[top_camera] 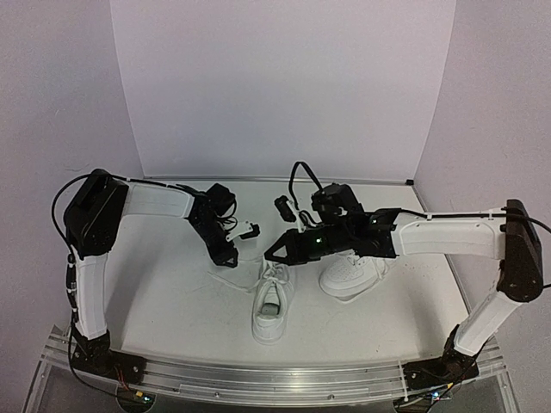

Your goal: Tie the shoes

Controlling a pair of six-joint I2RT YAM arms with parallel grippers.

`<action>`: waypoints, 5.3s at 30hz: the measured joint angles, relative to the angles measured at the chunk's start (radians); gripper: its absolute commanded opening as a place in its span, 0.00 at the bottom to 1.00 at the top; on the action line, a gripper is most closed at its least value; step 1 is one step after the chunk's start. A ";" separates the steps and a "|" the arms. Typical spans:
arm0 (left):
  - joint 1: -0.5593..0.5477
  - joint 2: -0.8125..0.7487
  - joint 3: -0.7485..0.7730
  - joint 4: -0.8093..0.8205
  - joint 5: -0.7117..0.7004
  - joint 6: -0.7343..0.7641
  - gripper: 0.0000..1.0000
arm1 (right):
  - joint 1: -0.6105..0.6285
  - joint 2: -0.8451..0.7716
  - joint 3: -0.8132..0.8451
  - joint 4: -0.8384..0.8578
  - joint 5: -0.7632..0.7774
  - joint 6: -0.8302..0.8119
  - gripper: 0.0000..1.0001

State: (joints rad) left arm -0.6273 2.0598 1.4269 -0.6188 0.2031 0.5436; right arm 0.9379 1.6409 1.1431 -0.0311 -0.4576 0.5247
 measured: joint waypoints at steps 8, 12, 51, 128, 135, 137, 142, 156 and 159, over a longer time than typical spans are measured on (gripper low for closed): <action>0.000 0.000 -0.021 -0.005 -0.022 -0.009 0.01 | 0.000 0.000 0.000 0.000 0.002 0.000 0.00; 0.000 -0.049 -0.086 0.012 -0.020 -0.061 0.00 | 0.000 0.000 0.000 0.000 0.007 0.000 0.00; -0.242 -1.241 -0.534 0.199 0.478 -0.590 0.00 | -0.084 0.031 0.009 -0.001 0.056 0.000 0.00; -0.300 -1.010 -0.585 0.444 -0.456 -0.851 0.61 | 0.107 0.094 0.206 -0.182 0.024 -0.155 0.37; -0.298 -0.901 -0.573 0.434 -0.291 -0.809 0.57 | 0.071 -0.005 0.205 -0.274 0.101 -0.219 0.31; -0.294 -0.875 -0.565 0.428 -0.233 -0.798 0.57 | 0.062 0.008 0.205 -0.315 0.113 -0.238 0.30; -0.282 -0.863 -0.565 0.428 -0.150 -0.796 0.57 | 0.060 0.061 0.205 -0.371 0.116 -0.270 0.27; -0.248 -0.835 -0.565 0.431 -0.068 -0.806 0.54 | 0.060 0.167 0.232 -0.416 0.113 -0.311 0.14; -0.243 -0.828 -0.565 0.444 -0.058 -0.806 0.53 | 0.060 0.166 0.238 -0.416 0.113 -0.315 0.06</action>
State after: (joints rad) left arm -0.8701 1.2319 0.8619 -0.1753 0.1447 -0.2626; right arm 0.9981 1.8073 1.3811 -0.4469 -0.3443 0.2096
